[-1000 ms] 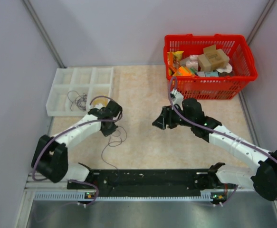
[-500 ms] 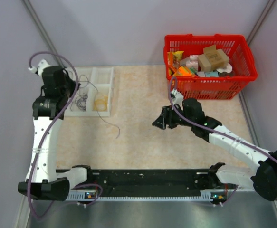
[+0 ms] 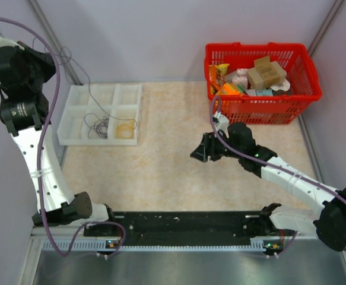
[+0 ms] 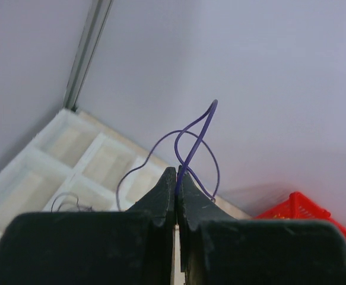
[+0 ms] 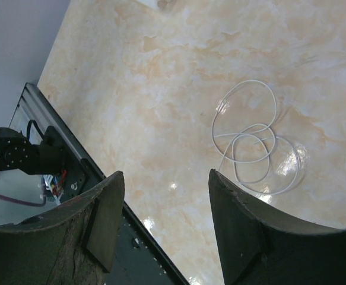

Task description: Untangle the cables

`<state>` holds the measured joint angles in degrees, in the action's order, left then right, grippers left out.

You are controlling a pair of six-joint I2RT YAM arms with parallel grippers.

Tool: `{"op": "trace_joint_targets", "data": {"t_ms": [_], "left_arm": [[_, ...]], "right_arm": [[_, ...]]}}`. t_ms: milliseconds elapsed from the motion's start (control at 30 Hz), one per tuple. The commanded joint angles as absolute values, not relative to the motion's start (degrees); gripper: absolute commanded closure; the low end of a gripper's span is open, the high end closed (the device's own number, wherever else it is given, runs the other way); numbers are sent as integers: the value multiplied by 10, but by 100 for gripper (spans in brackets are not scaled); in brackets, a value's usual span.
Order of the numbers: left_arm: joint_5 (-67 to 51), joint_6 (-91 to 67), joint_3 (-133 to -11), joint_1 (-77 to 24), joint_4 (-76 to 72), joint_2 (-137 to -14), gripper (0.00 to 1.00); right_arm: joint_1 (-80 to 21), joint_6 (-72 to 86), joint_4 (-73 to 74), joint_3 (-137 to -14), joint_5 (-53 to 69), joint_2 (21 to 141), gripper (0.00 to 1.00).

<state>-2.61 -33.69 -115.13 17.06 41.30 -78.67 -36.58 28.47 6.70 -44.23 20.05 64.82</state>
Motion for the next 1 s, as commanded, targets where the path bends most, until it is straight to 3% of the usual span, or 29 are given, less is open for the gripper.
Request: {"op": "trace_joint_targets", "data": {"t_ms": [0, 200, 433, 967], "left_arm": [[-49, -300, -1233, 184, 353, -807, 100], [-54, -288, -1253, 192, 310, -829, 100], [-151, -335, -1163, 228, 237, -859, 100], [-163, -327, -1291, 248, 274, -897, 100]], "right_arm": [[-361, 268, 52, -454, 205, 638, 42], [-355, 265, 50, -465, 214, 659, 42], [-352, 272, 35, -464, 217, 674, 42], [-352, 287, 17, -460, 222, 684, 42]]}}
